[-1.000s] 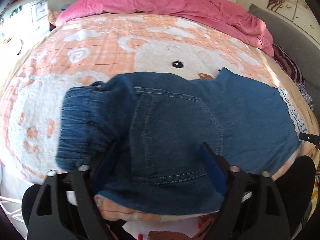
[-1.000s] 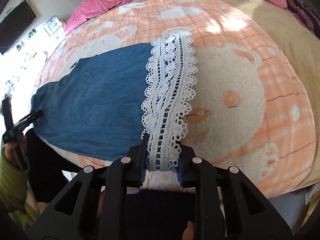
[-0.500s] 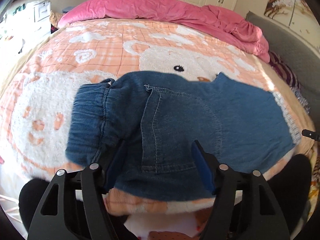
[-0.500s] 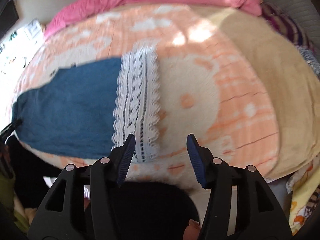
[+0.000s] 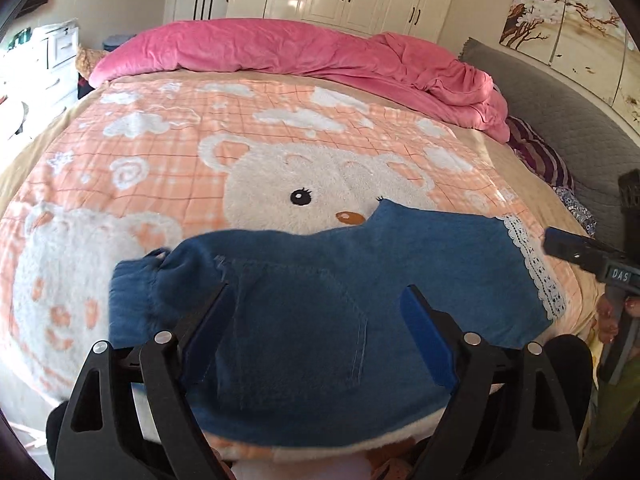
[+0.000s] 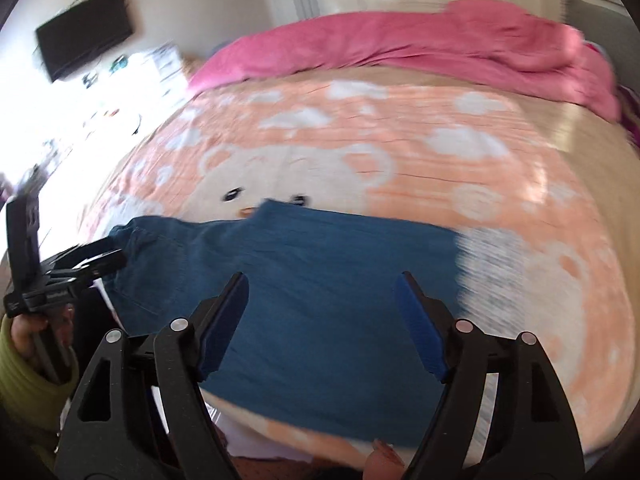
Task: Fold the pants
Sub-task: 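Press the folded shorts flat with both tools open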
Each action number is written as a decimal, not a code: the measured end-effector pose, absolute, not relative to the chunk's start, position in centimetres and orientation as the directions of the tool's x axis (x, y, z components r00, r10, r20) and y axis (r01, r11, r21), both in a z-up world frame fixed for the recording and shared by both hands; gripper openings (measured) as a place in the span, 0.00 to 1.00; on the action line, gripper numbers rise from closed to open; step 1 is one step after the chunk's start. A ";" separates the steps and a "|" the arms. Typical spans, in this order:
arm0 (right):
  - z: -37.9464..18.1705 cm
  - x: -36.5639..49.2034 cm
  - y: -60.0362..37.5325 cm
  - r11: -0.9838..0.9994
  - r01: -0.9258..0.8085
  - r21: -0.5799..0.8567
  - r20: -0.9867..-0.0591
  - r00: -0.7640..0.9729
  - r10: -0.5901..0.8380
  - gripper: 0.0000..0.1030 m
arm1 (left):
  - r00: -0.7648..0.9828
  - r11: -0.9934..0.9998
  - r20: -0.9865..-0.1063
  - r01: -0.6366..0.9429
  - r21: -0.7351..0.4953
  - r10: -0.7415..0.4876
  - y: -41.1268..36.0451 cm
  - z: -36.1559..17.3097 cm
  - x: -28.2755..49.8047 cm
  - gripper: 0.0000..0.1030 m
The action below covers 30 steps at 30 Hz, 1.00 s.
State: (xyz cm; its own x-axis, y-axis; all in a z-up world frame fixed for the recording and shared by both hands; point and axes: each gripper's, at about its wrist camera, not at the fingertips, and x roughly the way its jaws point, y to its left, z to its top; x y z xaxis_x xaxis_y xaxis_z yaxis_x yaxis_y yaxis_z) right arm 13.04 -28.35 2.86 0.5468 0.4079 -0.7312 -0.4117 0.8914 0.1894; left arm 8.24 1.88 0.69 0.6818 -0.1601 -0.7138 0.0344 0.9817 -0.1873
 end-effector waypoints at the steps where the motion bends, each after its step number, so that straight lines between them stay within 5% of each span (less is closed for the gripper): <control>1: 2.4 14.0 -26.7 0.883 -0.432 0.183 -0.741 0.530 0.413 0.68 | 0.674 0.983 -0.722 0.037 -0.180 -0.157 1.6 0.5 9.1 0.82; 7: -0.5 18.8 -20.1 0.866 -0.463 0.190 -0.797 0.442 0.412 0.68 | 0.626 0.983 -0.765 0.016 -0.186 -0.154 2.0 -1.8 12.8 0.82; 10: -1.5 20.1 -18.2 0.850 -0.477 0.223 -0.797 0.413 0.441 0.68 | 0.572 0.996 -0.820 -0.081 -0.038 0.015 2.9 -3.6 13.8 0.82; 14: -3.3 22.2 -16.0 0.828 -0.467 0.311 -0.803 0.336 0.492 0.68 | 0.583 0.997 -0.813 -0.050 -0.056 -0.016 3.6 -4.8 13.2 0.82; 19: -6.3 24.6 -15.2 0.879 -0.409 0.245 -0.861 0.324 0.391 0.68 | 0.605 0.997 -0.794 -0.013 -0.073 -0.050 3.9 -5.3 12.0 0.82; 27: -3.1 23.3 -17.5 0.890 -0.401 0.217 -0.803 0.446 0.397 0.68 | 0.640 0.995 -0.765 -0.015 -0.104 -0.070 4.1 -5.2 11.7 0.82; 30: -0.3 21.8 -19.6 0.896 -0.401 0.191 -0.761 0.516 0.393 0.76 | 0.692 0.993 -0.719 -0.028 -0.112 -0.062 3.9 -3.6 10.6 0.86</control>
State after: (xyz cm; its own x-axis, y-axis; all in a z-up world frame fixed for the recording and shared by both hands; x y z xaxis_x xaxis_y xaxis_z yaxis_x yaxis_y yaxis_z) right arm 21.78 -19.65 -0.32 0.5161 0.3934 -0.7609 -0.4010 0.8959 0.1913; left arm 10.57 3.91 -3.63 0.6918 -0.0617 -0.7194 -0.0276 0.9934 -0.1117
